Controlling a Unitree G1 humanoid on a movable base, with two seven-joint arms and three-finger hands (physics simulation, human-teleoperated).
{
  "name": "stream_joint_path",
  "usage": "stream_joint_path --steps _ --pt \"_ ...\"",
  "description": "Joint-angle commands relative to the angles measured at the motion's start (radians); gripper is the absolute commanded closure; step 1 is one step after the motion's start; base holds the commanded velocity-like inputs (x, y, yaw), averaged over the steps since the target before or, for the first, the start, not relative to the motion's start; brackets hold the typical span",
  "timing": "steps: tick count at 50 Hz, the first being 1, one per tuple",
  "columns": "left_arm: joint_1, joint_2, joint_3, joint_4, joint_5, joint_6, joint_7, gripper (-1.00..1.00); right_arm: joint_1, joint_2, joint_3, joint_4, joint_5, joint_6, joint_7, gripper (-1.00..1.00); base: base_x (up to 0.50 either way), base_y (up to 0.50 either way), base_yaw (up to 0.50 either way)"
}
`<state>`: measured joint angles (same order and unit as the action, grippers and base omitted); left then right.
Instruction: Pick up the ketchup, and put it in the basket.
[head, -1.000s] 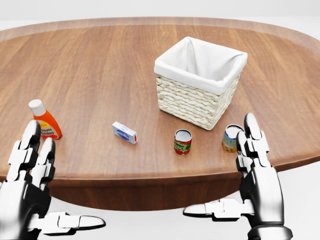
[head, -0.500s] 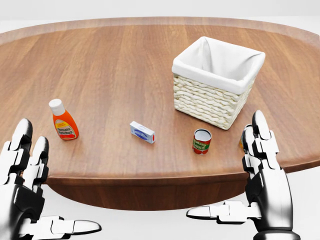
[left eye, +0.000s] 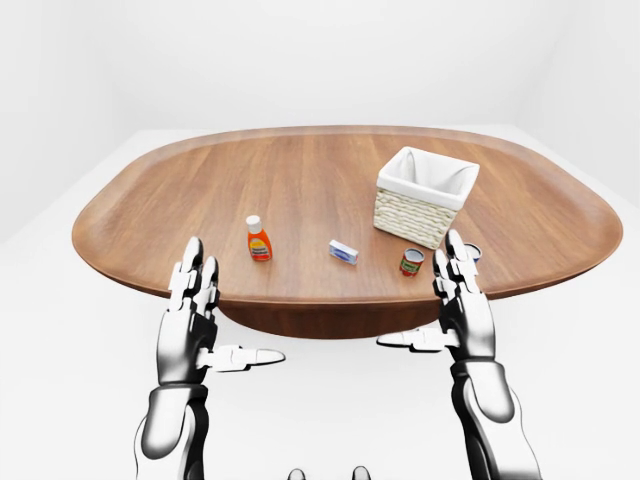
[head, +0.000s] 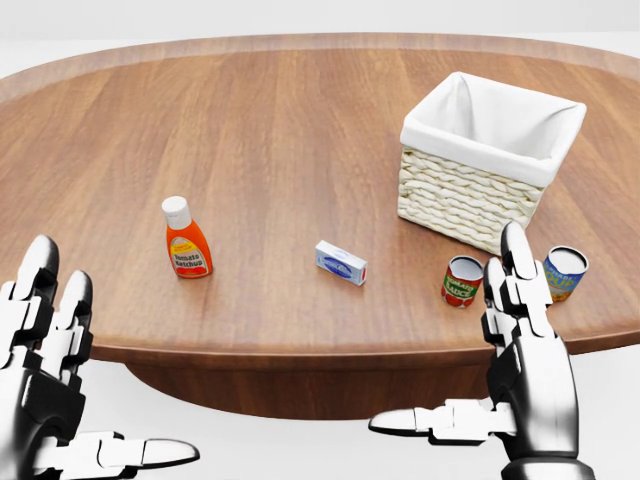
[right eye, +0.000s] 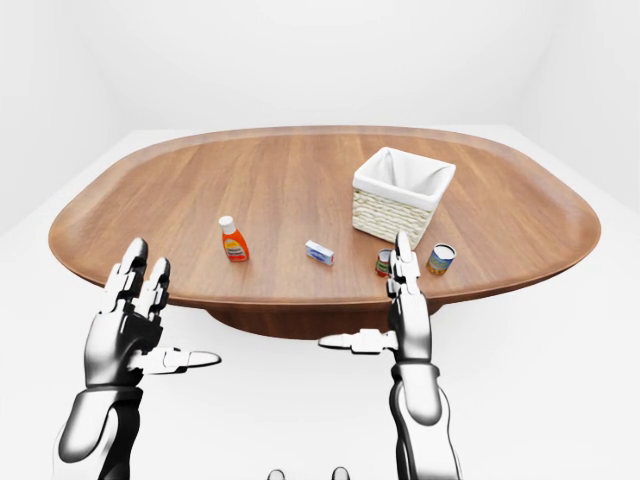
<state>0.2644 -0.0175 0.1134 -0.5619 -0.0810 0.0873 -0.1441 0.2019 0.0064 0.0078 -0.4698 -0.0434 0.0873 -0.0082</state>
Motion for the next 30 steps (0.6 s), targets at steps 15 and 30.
stream_joint_path --steps 15,30 --pt "-0.009 0.002 0.004 -0.012 -0.010 0.000 0.005 -1.00 0.003 -0.002 -0.006 -0.020 0.021 0.000 0.005 -1.00 0.28 0.00 0.00" --pt "-0.011 0.000 0.011 -0.016 -0.012 0.000 0.001 -1.00 0.004 -0.001 -0.007 -0.024 0.022 0.000 0.003 -1.00 0.50 0.00 0.00"
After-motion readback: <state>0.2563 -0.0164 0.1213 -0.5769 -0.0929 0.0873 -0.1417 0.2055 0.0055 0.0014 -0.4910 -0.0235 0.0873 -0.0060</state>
